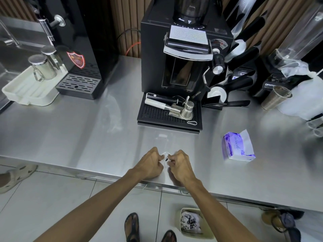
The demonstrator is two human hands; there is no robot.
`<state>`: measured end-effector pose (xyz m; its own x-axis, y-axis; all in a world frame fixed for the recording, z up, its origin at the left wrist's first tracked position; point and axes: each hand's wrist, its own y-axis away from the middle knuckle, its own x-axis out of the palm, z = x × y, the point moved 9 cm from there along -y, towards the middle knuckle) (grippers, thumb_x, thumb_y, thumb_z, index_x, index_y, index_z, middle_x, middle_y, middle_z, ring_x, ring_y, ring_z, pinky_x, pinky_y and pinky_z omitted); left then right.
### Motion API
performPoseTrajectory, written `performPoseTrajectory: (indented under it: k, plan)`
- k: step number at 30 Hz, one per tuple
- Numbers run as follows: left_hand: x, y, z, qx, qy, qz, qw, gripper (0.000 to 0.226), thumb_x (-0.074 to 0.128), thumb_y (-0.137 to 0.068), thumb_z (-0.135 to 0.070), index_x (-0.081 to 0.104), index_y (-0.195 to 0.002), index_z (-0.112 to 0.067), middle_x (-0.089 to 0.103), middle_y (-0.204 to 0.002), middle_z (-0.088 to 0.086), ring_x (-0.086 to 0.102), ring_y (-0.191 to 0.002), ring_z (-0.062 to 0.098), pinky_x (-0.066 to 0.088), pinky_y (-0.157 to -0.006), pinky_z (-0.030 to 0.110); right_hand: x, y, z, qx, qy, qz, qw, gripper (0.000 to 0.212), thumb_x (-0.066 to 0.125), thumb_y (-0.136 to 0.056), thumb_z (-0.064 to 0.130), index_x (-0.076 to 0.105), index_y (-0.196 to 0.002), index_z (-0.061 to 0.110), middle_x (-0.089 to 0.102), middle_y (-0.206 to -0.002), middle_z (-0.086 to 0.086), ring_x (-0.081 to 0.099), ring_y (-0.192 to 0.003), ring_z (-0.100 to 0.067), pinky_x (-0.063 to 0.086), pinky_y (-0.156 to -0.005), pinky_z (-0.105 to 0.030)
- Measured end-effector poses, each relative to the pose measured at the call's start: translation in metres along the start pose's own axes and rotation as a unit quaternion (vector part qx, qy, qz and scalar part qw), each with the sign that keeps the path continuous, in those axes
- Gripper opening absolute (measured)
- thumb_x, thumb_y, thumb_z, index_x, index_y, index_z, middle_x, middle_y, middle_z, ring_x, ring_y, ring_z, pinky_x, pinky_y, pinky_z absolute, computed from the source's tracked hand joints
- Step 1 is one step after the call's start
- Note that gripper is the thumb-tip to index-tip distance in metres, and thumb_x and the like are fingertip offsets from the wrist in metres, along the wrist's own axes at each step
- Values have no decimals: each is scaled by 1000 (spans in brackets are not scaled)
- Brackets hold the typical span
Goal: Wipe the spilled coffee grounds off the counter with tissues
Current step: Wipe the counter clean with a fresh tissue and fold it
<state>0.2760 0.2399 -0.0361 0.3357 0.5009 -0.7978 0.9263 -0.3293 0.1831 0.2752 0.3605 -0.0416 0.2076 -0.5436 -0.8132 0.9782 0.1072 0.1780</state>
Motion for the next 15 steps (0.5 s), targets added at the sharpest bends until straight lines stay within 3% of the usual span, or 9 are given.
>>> performPoseTrajectory:
  k: [4,7,10,12,15]
  plan:
    - [2,-6,2,28,0,22,999,25,56,-93,-9,70,-114,-7,42,-91,-3,55,-83,16,46,-75,20,-5,0,3,4,-14,-39,999,12,64,-89,11,76,-89,10,57,-92,-7,55,-81,-18,45,-73,-24]
    - [1,-8,5,28,11,19,999,17,58,-92,-7,74,-97,-5,43,-86,-1,54,-78,18,45,-71,26,-6,1,5,-2,-14,-66,998,13,65,-87,13,73,-77,12,58,-79,-5,49,-69,-12,38,-64,-20]
    - [0,-8,8,16,44,1,999,12,63,-90,-11,71,-83,-5,43,-84,-3,50,-71,15,37,-67,21,-10,0,5,4,-34,-82,996,9,66,-86,15,74,-81,13,61,-80,-3,50,-66,-10,35,-59,-13]
    - [-3,-7,8,14,50,-22,998,11,67,-88,-17,70,-88,-6,46,-85,-6,48,-69,11,35,-68,18,-13,0,7,2,-44,-90,995,7,69,-85,16,75,-87,13,63,-83,-3,54,-66,-11,39,-60,-11]
    - [-1,-10,12,14,89,-44,995,23,71,-84,-24,58,-99,-12,53,-84,-14,48,-75,7,38,-75,17,-14,-2,8,4,-53,-91,994,7,71,-85,16,76,-88,12,65,-86,-2,58,-68,-12,48,-67,-19]
